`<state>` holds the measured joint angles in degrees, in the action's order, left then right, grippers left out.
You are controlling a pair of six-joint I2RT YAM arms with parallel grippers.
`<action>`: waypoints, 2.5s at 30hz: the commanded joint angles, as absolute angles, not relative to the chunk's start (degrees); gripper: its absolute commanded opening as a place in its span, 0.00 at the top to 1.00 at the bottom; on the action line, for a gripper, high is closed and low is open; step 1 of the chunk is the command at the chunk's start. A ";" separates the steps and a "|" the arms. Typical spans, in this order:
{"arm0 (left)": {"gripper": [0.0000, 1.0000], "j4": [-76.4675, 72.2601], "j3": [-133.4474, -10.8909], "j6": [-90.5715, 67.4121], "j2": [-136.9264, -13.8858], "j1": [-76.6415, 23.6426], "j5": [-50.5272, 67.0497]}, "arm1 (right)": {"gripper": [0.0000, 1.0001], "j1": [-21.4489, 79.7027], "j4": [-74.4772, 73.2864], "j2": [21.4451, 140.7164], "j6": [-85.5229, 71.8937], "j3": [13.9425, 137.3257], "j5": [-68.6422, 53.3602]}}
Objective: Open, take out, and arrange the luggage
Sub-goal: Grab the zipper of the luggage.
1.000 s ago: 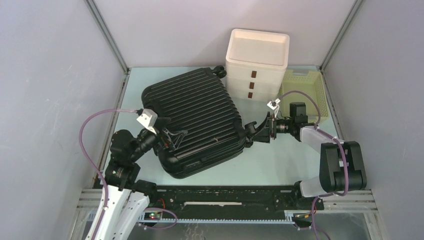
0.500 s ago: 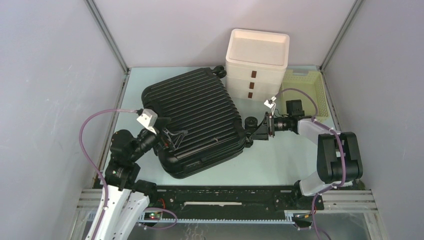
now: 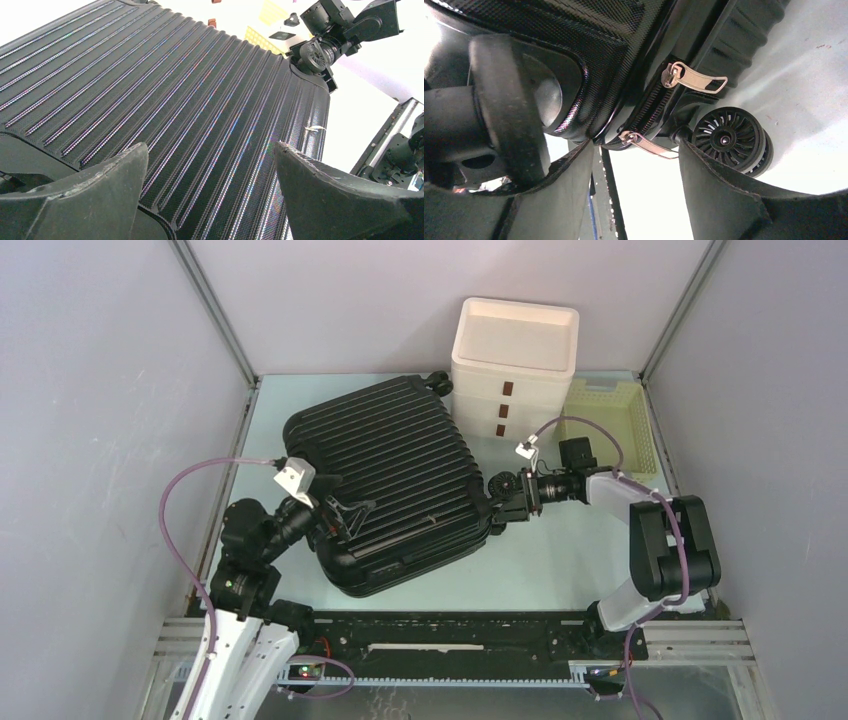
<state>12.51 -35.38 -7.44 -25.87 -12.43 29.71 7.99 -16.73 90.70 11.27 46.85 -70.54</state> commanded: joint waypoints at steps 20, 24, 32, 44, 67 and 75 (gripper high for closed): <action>0.00 10.85 -34.31 -5.98 -26.93 -12.66 30.37 | 0.53 11.70 -33.16 95.73 24.91 55.37 -72.43; 0.00 10.89 -34.28 -5.99 -26.80 -12.66 30.43 | 0.59 10.82 -34.23 95.84 24.69 55.37 -72.89; 0.00 10.90 -34.28 -6.06 -26.29 -12.66 30.63 | 0.61 10.26 -35.94 96.38 24.74 55.36 -74.69; 0.00 10.90 -34.28 -6.09 -26.25 -12.73 30.72 | 0.83 10.15 -36.41 96.63 23.36 55.37 -74.53; 0.01 4.22 -35.40 -3.94 -28.35 -23.77 30.85 | 1.00 5.70 -29.43 88.15 16.06 45.15 -81.14; 0.00 15.20 -45.17 21.42 -39.30 -50.01 7.25 | 1.00 5.65 -18.97 83.19 7.79 38.77 -82.75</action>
